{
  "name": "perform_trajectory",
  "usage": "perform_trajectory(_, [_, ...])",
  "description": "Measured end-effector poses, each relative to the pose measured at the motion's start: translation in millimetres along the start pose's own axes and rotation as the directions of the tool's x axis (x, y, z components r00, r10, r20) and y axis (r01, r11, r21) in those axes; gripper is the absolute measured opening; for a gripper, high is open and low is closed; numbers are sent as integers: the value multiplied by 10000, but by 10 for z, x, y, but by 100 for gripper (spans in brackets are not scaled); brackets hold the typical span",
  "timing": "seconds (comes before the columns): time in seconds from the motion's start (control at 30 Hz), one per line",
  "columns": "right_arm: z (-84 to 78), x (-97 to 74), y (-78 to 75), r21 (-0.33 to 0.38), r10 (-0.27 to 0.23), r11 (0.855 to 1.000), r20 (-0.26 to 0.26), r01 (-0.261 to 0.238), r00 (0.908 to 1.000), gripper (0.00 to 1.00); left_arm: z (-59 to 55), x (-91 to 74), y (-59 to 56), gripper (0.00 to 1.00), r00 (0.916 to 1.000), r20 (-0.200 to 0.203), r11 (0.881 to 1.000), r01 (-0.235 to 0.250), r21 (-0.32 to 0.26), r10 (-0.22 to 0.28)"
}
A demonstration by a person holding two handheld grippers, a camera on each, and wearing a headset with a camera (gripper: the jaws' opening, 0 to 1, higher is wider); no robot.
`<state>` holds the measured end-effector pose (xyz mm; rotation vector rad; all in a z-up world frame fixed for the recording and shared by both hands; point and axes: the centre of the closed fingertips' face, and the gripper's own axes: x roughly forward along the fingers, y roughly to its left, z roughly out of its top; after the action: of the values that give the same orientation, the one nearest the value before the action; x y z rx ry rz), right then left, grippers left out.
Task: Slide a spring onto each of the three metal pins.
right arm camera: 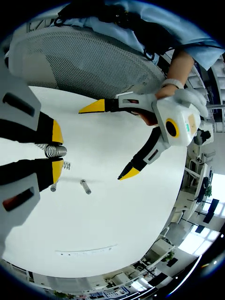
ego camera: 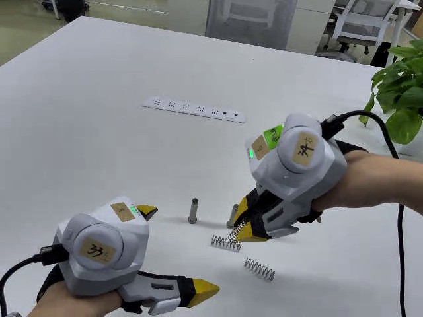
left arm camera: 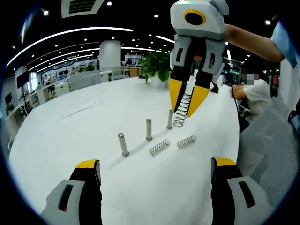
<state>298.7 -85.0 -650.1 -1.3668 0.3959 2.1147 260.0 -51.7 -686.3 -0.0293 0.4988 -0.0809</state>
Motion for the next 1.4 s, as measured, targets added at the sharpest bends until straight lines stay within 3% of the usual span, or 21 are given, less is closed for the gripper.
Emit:
perform_trajectory(0.27, [51, 2, -187, -348, 31, 9994, -370, -44, 9993, 12, -80, 4, 19, 99, 9998, -144, 9999, -122, 7, 122])
perform_trajectory(0.87, [225, 89, -603, -1106, 34, 9938, -908, -135, 9959, 12, -101, -5, 58, 98, 9994, -152, 9995, -314, -39, 314])
perform_trajectory(1.4, [334, 280, -714, -1695, 355, 9838, -1326, -580, 9905, 12, -92, -22, 114, 96, 9989, 48, 9983, -454, -372, 456])
